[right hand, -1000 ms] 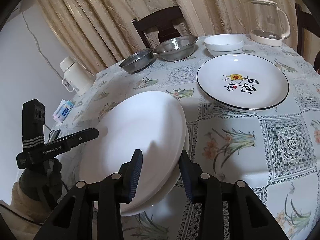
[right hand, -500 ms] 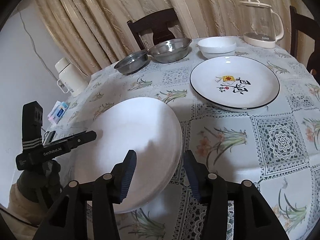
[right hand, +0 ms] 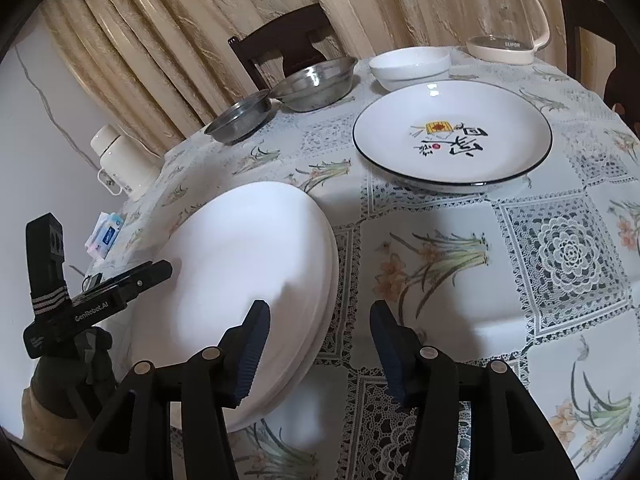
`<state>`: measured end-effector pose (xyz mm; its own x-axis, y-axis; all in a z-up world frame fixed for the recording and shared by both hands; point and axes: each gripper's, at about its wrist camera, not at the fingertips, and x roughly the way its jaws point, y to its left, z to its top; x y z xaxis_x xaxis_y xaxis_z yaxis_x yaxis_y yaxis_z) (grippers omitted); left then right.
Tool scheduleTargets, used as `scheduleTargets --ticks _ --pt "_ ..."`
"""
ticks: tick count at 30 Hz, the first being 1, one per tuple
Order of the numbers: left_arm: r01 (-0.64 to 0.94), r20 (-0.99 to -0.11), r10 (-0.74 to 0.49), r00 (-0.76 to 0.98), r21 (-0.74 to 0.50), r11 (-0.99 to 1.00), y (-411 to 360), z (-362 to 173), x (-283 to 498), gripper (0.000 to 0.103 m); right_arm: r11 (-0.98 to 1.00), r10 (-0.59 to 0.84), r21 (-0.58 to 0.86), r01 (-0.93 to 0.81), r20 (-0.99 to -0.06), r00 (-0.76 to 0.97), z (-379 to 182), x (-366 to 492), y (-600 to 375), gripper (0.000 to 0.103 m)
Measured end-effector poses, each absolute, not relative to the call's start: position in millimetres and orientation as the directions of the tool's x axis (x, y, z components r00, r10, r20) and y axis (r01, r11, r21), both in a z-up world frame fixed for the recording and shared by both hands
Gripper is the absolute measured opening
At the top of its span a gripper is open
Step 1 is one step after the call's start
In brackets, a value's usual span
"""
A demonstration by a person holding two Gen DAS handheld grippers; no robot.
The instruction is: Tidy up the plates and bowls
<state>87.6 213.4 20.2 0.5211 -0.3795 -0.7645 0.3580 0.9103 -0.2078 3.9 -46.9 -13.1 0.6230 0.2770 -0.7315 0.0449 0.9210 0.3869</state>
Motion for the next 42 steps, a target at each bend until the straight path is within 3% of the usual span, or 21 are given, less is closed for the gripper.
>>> scheduleTargets --ticks 21,37,42 --pt "0.369 -0.755 -0.287 0.589 -0.065 0.927 194.2 23.3 91.3 0.066 0.934 0.255 0.356 0.045 -0.746 0.616 -22.3 12.6 -44.8 0.056" --pt "0.386 -0.732 -0.289 0.617 -0.038 0.922 176.7 38.0 96.1 0.066 0.909 0.253 0.407 0.092 -0.712 0.655 -19.7 6.1 -66.7 0.056" --pt "0.404 -0.73 -0.321 0.604 -0.067 0.912 166.8 45.6 102.4 0.066 0.89 0.266 0.444 0.107 -0.695 0.669 -17.1 4.1 -81.8 0.061"
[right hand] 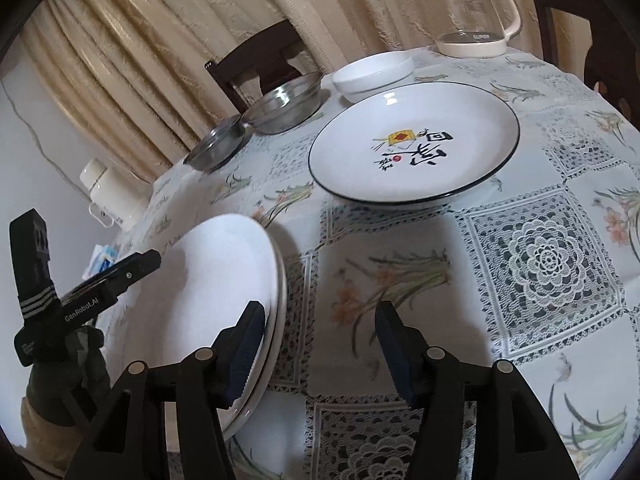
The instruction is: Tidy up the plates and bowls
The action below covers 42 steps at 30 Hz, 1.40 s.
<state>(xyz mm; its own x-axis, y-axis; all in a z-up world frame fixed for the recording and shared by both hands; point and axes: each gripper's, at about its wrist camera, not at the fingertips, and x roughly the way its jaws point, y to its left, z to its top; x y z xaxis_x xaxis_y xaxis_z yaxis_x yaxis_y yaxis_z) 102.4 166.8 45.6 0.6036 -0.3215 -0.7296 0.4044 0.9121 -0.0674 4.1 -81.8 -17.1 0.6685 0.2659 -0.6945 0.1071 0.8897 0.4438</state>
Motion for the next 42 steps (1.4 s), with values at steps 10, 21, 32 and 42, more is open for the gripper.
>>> scheduleTargets --ticks 10,21,32,42 --pt "0.478 -0.74 -0.401 0.54 -0.122 0.87 131.6 57.0 112.6 0.066 0.872 0.19 0.453 0.184 -0.661 0.726 -3.4 0.2 -122.4 0.061" --pt "0.542 -0.76 -0.49 0.428 -0.218 0.812 80.0 57.8 134.5 0.066 0.817 0.068 0.467 0.337 -0.659 0.749 -6.6 17.2 -175.7 0.061" --pt "0.564 -0.773 -0.549 0.318 -0.311 0.765 26.9 50.7 171.6 0.049 0.819 0.059 0.457 0.346 -0.667 0.743 -12.0 48.2 -200.3 0.061" --pt "0.553 -0.799 -0.555 0.231 -0.362 0.751 -14.8 30.5 201.4 0.034 0.837 0.083 0.439 0.327 -0.693 0.716 -14.8 74.7 -212.1 0.053"
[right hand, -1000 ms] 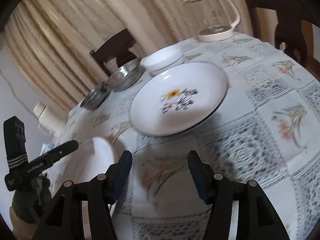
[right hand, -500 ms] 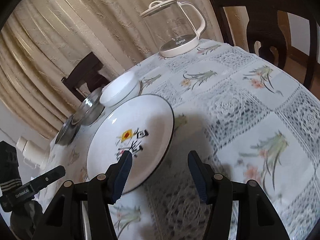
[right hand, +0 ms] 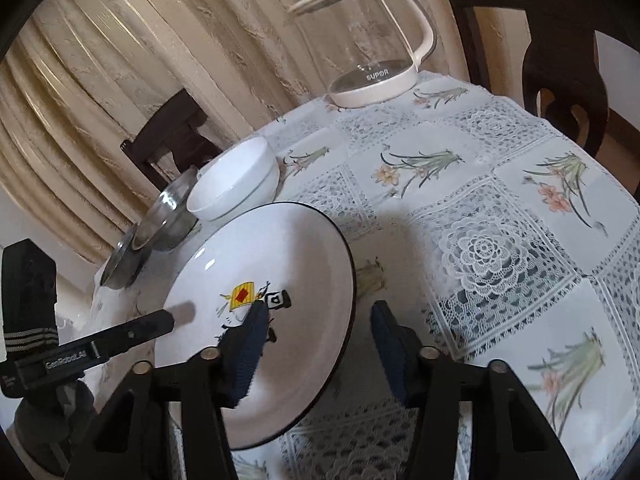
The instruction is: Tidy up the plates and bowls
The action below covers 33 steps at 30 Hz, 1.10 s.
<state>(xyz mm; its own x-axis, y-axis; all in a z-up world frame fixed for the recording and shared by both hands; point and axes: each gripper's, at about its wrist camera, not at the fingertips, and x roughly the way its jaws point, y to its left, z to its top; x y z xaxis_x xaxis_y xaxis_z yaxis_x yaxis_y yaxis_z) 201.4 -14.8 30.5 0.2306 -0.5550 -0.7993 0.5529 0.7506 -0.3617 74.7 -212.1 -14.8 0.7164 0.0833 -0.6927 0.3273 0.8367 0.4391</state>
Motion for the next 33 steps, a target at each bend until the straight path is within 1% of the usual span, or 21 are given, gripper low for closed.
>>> scheduleTargets --ticks 2,8,19,29,33 --pt "0.548 -0.807 -0.547 0.222 -0.361 0.755 -20.6 25.1 205.8 0.033 0.837 0.093 0.44 0.325 -0.7 0.708 -18.0 78.8 -213.5 0.048" --pt "0.537 -0.818 -0.541 0.195 -0.372 0.757 -30.4 11.9 217.9 0.031 0.842 0.104 0.442 0.31 -0.697 0.71 -22.7 83.3 -214.7 0.044" --pt "0.555 -0.821 -0.544 0.174 -0.374 0.743 -42.5 6.2 218.8 0.03 0.857 0.137 0.442 0.264 -0.69 0.711 -23.5 86.0 -210.0 0.042" --pt "0.571 -0.822 -0.533 0.201 -0.344 0.746 -43.8 7.0 213.6 0.03 0.877 0.111 0.404 0.26 -0.697 0.708 -21.4 85.7 -207.0 0.042" --pt "0.572 -0.817 -0.538 0.207 -0.344 0.744 -40.1 9.5 212.0 0.03 0.874 0.126 0.416 0.25 -0.692 0.711 -20.8 82.7 -205.4 0.042"
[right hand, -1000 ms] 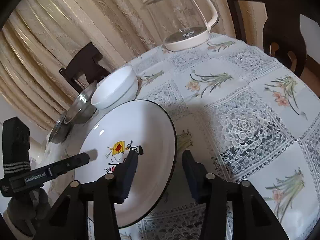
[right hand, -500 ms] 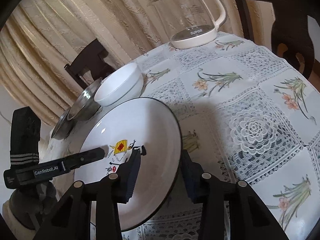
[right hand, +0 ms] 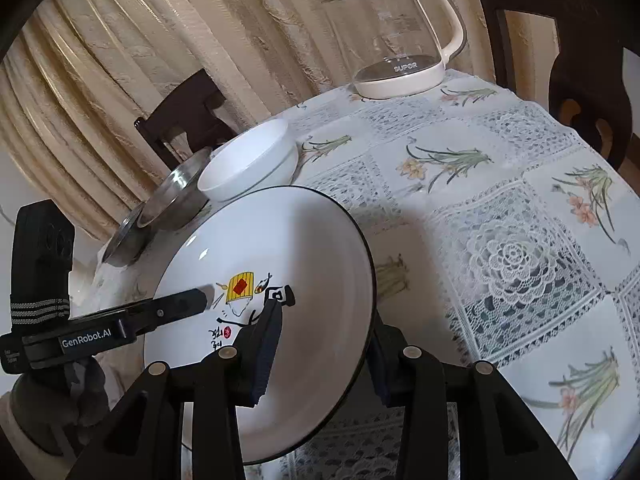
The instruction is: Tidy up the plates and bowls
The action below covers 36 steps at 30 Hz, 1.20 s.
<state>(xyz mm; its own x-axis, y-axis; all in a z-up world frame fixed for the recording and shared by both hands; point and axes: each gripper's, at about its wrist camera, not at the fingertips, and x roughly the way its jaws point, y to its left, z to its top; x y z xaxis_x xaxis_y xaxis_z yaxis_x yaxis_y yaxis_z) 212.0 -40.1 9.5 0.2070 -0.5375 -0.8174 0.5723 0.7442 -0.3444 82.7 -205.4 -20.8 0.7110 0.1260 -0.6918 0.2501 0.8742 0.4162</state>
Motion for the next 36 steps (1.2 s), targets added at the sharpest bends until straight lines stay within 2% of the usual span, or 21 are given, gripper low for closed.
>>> scheduleTargets --ticks 24,36 --pt "0.559 -0.754 -0.592 0.283 -0.372 0.741 20.6 58.2 170.5 0.03 0.851 0.23 0.493 0.182 -0.661 0.714 19.4 48.6 -161.8 0.043" --pt "0.544 -0.748 -0.587 0.31 -0.367 0.755 72.2 60.5 140.2 0.03 0.863 0.277 0.487 0.136 -0.68 0.679 21.2 36.1 -122.6 0.043"
